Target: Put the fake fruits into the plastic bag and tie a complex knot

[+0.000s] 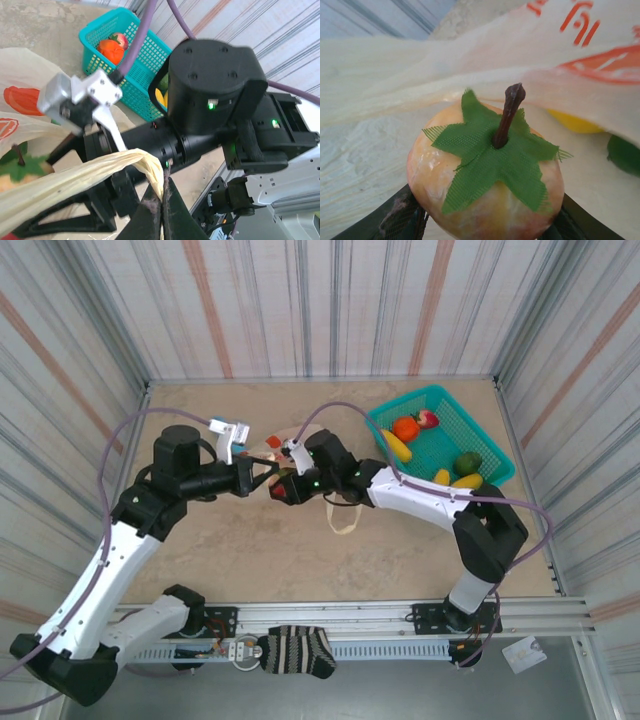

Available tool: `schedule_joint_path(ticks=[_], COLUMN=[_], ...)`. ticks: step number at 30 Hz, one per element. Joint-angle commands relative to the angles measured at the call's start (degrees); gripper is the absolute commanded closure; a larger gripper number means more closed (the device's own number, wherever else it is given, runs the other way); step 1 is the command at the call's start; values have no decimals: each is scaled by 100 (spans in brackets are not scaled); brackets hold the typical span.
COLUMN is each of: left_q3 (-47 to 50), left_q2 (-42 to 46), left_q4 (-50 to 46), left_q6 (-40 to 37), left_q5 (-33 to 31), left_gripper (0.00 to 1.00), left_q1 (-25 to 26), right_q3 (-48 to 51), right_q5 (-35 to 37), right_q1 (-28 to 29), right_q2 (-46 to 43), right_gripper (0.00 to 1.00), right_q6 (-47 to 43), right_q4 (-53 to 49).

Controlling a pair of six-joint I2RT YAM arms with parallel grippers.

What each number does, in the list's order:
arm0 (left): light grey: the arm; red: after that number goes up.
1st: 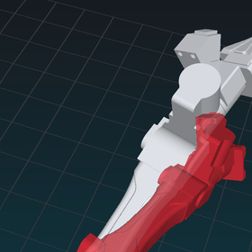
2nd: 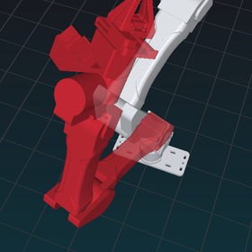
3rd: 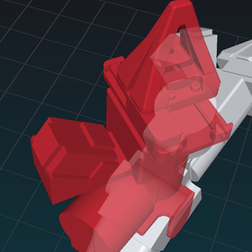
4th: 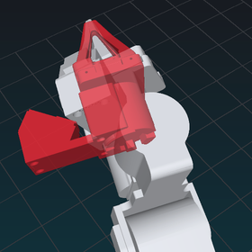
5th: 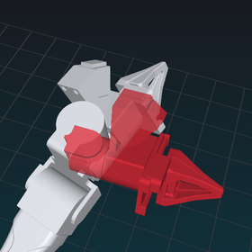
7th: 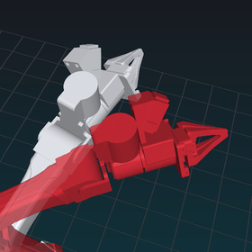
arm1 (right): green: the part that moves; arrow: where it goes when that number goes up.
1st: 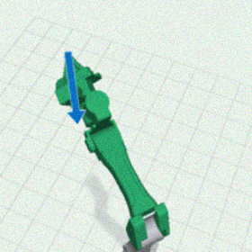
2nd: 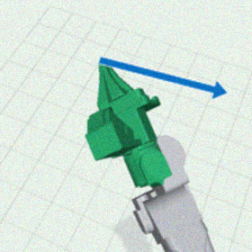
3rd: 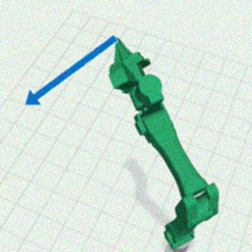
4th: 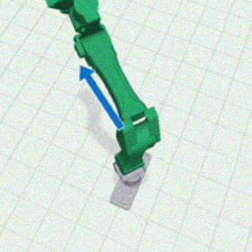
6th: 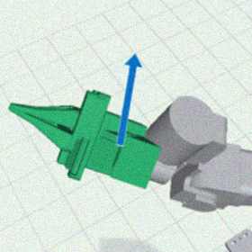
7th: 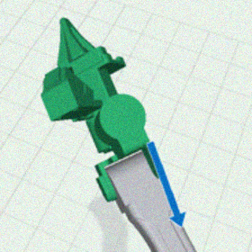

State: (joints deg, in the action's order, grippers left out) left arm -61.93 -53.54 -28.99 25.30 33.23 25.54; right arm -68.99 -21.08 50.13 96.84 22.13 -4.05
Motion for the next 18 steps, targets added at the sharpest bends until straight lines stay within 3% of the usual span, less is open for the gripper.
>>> schedule_joint_path(ticks=[1, 5, 9, 13, 18], left_q3=[-214, -223, -258, -284, -293], left_q2=[-63, -136, -125, -121, -166], left_q4=[22, 81, 26, -36, -32], left_q6=[-78, -55, -86, -113, -138], left_q5=[83, 144, 54, -7, -1], left_gripper=[100, 100, 100, 100, 100], left_q1=[-40, -32, -37, -41, -45], right_q3=[-20, -461, -664, -626, -350], right_q5=[561, 1536, 2486, 2798, 2713], right_q1=[23, 32, 41, 50, 28], right_q2=[160, 551, 729, 644, 207], right_gripper=[47, 43, 25, 12, 14], right_q6=[-326, -339, -219, -235, -295], right_q4=[-172, -598, -739, -746, -552])
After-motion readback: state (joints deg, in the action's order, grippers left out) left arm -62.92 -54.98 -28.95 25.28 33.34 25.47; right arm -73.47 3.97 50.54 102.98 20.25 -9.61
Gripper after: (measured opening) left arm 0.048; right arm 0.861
